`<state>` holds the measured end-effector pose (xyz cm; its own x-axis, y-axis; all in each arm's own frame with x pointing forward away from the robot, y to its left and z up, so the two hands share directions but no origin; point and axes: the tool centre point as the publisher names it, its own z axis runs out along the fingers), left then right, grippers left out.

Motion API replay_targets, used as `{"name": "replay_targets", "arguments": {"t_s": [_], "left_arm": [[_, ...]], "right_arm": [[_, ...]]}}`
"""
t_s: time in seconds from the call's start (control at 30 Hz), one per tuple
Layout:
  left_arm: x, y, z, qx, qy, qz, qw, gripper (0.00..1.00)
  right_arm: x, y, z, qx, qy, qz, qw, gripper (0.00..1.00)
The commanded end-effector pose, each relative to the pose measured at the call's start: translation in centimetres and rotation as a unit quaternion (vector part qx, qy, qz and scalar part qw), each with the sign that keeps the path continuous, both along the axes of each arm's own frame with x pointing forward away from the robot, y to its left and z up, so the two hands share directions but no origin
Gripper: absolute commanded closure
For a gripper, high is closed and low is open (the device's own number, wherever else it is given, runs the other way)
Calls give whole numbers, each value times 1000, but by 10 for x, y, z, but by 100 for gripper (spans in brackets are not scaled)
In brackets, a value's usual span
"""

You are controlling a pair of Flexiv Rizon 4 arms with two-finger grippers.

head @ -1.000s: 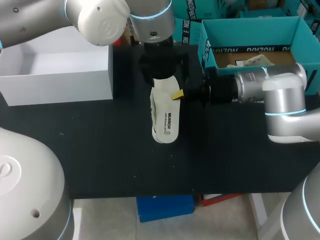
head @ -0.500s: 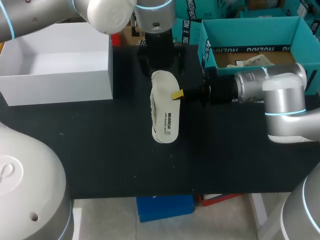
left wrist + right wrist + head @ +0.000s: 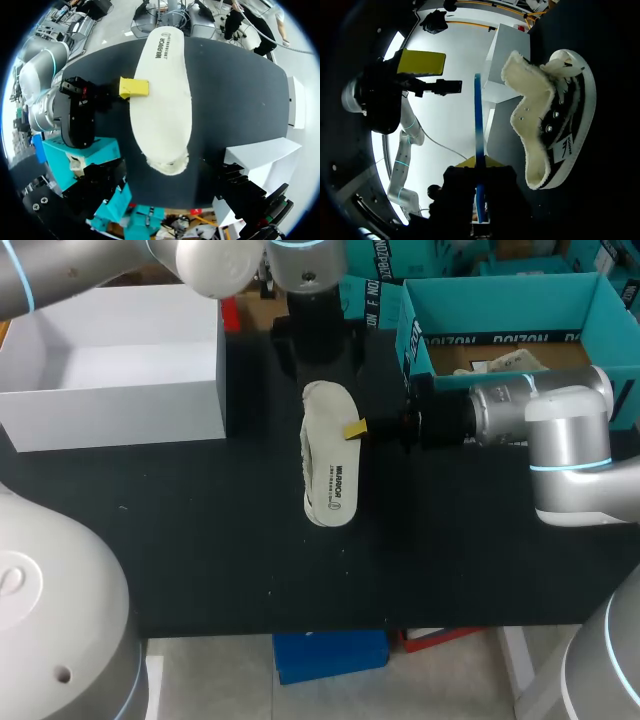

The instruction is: Take the shoe out of the shoebox, open the shoe tongue, remove and reinsert the insole, then place the shoe into the shoebox

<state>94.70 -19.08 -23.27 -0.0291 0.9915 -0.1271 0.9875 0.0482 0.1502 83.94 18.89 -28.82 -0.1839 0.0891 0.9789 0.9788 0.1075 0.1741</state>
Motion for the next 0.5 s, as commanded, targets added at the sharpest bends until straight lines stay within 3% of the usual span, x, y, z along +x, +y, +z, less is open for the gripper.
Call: {"name": "replay_targets", "arguments": {"t_s": [0.03, 0.27, 0.5], "left_arm": [[2, 0, 3, -4, -1, -1, 1000, 0], [-10, -4, 6, -5, -1, -7, 1000, 0], [-35, -3, 9, 4, -5, -9, 1000, 0]], "right_arm": [[0, 1, 0, -1, 0, 0, 1000, 100], [0, 1, 0, -1, 0, 0, 1000, 100], [0, 1, 0, -1, 0, 0, 1000, 100]]}}
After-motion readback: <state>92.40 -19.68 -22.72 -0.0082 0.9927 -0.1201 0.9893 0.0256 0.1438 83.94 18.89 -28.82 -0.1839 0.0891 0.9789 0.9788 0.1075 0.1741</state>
